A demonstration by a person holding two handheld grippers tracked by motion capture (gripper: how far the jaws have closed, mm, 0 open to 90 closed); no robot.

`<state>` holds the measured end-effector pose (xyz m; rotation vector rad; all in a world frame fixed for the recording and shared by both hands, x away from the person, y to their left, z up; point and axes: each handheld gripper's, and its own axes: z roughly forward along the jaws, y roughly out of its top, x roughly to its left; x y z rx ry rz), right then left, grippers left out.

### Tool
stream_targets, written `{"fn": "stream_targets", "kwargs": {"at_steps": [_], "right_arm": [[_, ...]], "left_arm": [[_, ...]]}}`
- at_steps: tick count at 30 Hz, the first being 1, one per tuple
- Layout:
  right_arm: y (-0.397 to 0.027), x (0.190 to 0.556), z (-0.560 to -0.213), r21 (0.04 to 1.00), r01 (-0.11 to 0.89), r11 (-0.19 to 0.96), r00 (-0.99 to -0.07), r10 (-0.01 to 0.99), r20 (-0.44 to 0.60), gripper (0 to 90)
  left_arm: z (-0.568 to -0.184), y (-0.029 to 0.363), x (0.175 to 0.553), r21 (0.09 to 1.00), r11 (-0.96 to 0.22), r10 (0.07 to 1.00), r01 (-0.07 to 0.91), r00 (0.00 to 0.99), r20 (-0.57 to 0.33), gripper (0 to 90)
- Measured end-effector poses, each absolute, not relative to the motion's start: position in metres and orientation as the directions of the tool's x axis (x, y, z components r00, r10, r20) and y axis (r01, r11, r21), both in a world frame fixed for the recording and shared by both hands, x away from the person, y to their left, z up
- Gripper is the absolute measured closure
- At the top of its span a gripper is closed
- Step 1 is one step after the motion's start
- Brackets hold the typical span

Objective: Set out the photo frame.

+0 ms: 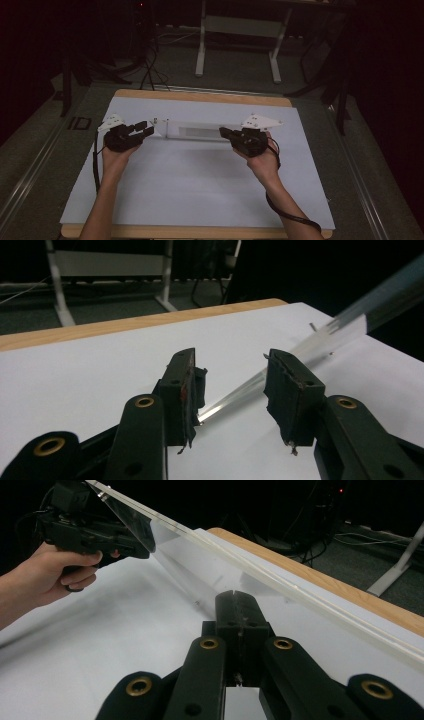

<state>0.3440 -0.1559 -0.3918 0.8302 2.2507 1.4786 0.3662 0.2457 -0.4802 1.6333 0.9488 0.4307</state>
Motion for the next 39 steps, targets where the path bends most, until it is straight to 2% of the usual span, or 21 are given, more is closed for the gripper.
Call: {"fn": "stream_targets", "kwargs": {"at_steps": [12, 24, 28, 39], "right_arm": [[-0.16, 0.352, -0.386, 0.912, 0.294, 0.285, -0.763, 0.645, 0.044, 90.0], [-0.161, 0.357, -0.385, 0.911, 0.298, 0.285, -0.754, 0.656, 0.042, 90.0], [-0.162, 0.359, -0.386, 0.909, 0.303, 0.286, -0.75, 0.66, 0.042, 90.0], [-0.169, 0.359, -0.392, 0.905, 0.318, 0.284, -0.739, 0.671, 0.049, 90.0]], "left_arm": [[-0.483, 0.239, 0.366, 0.94, -0.084, 0.739, 0.331, 0.653, -0.165, 55.2], [-0.471, 0.208, 0.376, 0.952, -0.157, 0.733, 0.262, 0.677, -0.065, 53.1], [-0.472, 0.204, 0.38, 0.953, -0.157, 0.73, 0.259, 0.681, -0.064, 50.2], [-0.473, 0.204, 0.381, 0.955, -0.159, 0.722, 0.251, 0.689, -0.061, 49.7]]}}
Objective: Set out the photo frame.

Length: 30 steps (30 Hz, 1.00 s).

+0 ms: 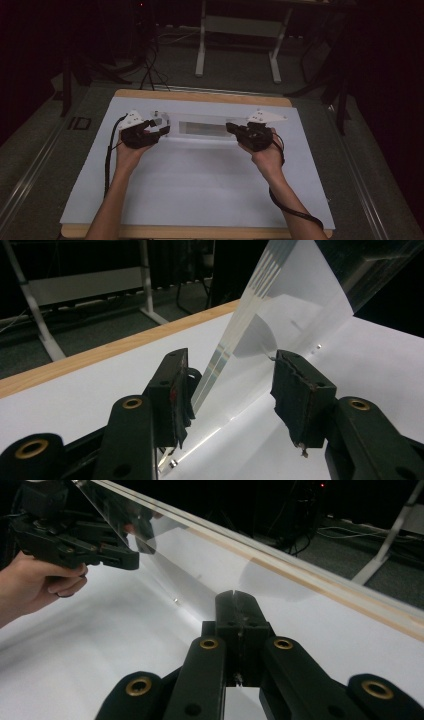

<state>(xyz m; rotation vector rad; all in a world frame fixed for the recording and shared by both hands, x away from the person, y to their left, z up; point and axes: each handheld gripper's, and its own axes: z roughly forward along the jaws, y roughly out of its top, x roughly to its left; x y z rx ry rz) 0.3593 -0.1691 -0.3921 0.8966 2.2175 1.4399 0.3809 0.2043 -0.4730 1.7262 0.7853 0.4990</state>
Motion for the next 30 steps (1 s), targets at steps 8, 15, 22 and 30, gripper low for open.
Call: {"fn": "stream_targets", "kwargs": {"at_steps": [8, 15, 22, 30], "right_arm": [[-0.178, 0.362, -0.401, 0.899, 0.336, 0.282, -0.712, 0.701, 0.046, 84.2], [-0.189, 0.365, -0.407, 0.895, 0.34, 0.287, -0.69, 0.723, 0.03, 77.1], [-0.203, 0.371, -0.414, 0.892, 0.358, 0.276, -0.68, 0.731, 0.047, 68.5], [-0.215, 0.376, -0.42, 0.882, 0.369, 0.294, -0.661, 0.75, 0.026, 61.8]], "left_arm": [[-0.471, 0.203, 0.386, 0.954, -0.154, 0.734, 0.258, 0.677, -0.065, 50.2], [-0.47, 0.202, 0.39, 0.955, -0.142, 0.741, 0.261, 0.668, -0.072, 50.7], [-0.47, 0.202, 0.393, 0.956, -0.137, 0.748, 0.261, 0.66, -0.073, 50.7], [-0.47, 0.2, 0.395, 0.958, -0.124, 0.758, 0.26, 0.648, -0.078, 51.1]]}}
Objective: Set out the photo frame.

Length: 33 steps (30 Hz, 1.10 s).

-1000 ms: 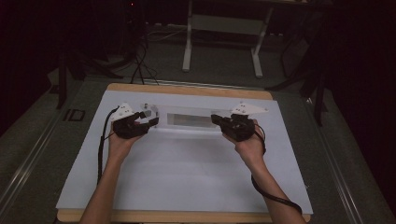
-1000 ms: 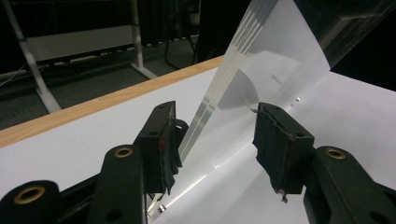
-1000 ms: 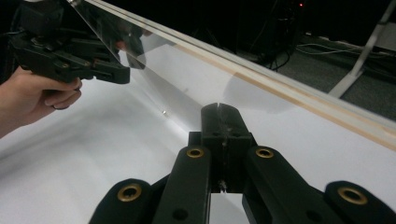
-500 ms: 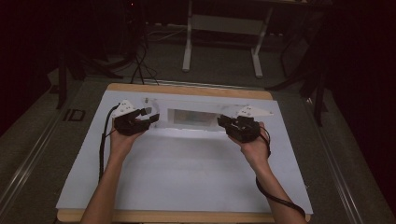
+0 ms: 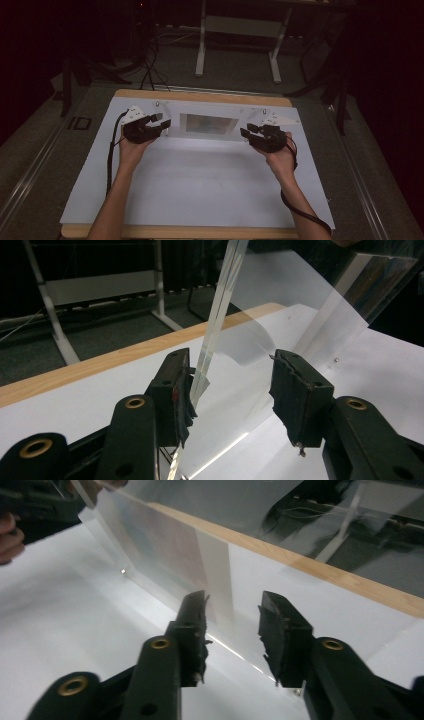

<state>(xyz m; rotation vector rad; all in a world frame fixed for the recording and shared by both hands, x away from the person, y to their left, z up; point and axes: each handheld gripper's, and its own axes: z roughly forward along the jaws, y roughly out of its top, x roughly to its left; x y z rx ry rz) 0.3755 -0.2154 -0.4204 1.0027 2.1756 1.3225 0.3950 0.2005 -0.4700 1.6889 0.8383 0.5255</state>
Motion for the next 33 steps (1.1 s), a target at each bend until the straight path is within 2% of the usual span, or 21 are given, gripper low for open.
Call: {"fn": "stream_targets", "kwargs": {"at_steps": [3, 23, 33], "right_arm": [[-0.22, 0.375, -0.423, 0.877, 0.366, 0.311, -0.648, 0.762, 0.001, 59.8], [-0.252, 0.382, -0.426, 0.883, 0.394, 0.254, -0.553, 0.833, 0.007, 58.9], [-0.256, 0.397, -0.432, 0.89, 0.382, 0.249, -0.549, 0.835, 0.002, 47.4]], "left_arm": [[-0.47, 0.2, 0.396, 0.957, -0.121, 0.759, 0.262, 0.646, -0.081, 51.2], [-0.47, 0.2, 0.4, 0.957, -0.112, 0.764, 0.267, 0.639, -0.089, 51.4], [-0.47, 0.2, 0.401, 0.958, -0.104, 0.766, 0.269, 0.636, -0.096, 51.2]]}}
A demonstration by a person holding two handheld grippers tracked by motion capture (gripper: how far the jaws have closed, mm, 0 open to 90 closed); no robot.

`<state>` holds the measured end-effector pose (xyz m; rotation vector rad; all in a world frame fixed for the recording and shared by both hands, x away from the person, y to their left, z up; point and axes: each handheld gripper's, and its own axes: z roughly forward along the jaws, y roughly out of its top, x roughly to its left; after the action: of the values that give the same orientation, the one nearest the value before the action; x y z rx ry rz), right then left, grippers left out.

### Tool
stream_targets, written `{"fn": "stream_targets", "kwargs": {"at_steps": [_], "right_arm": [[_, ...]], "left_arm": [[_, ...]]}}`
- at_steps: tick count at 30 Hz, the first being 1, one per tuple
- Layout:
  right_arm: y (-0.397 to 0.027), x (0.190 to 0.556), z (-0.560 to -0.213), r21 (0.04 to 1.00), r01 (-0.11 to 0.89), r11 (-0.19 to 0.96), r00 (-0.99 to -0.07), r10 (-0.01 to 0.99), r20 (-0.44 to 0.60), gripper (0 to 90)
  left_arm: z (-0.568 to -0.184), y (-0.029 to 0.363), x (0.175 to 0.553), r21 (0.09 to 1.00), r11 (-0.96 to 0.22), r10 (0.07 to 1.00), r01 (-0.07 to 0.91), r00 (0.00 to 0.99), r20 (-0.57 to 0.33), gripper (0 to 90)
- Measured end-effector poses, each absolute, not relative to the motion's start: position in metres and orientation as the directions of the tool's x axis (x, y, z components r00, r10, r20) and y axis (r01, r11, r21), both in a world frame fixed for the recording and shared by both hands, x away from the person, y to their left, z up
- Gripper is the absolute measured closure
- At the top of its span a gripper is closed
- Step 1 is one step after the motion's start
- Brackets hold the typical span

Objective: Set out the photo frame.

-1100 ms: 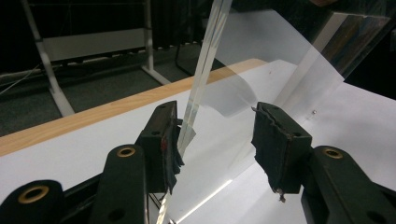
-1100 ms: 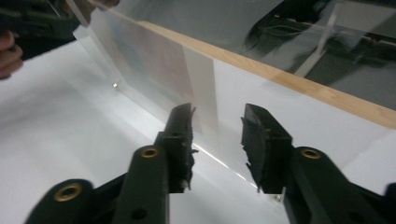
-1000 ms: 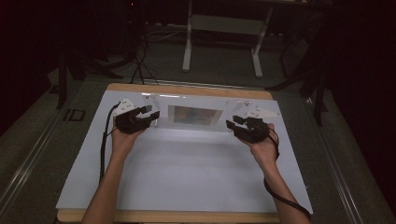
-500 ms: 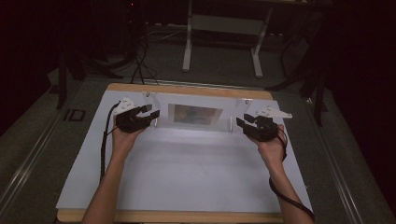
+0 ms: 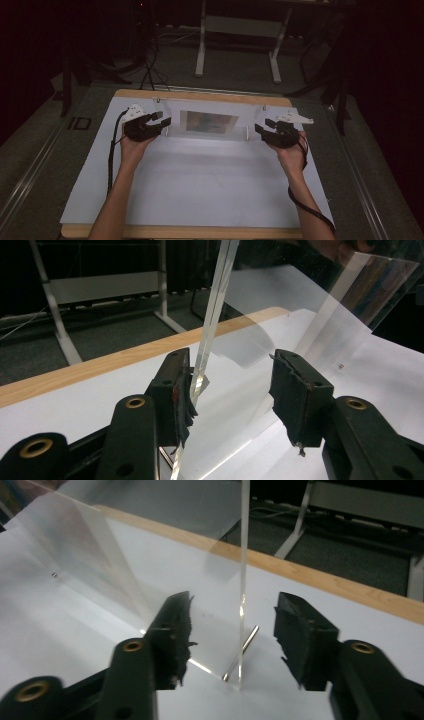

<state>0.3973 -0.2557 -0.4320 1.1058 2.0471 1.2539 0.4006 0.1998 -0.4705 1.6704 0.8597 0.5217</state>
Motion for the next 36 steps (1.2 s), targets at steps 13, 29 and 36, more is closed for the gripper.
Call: {"fn": "stream_targets", "kwargs": {"at_steps": [13, 29, 36], "right_arm": [[-0.244, 0.415, -0.451, 0.906, 0.306, 0.293, -0.638, 0.769, -0.033, 43.8], [-0.238, 0.427, -0.48, 0.911, 0.323, 0.258, -0.625, 0.781, 0.0, 45.4], [-0.235, 0.432, -0.477, 0.907, 0.339, 0.251, -0.604, 0.797, 0.006, 45.1]], "left_arm": [[-0.475, 0.197, 0.404, 0.959, -0.103, 0.769, 0.263, 0.632, -0.091, 42.6], [-0.493, 0.178, 0.421, 0.938, -0.19, 0.795, 0.291, 0.606, -0.027, 38.6], [-0.489, 0.176, 0.423, 0.927, -0.185, 0.808, 0.326, 0.588, -0.045, 38.8]]}}
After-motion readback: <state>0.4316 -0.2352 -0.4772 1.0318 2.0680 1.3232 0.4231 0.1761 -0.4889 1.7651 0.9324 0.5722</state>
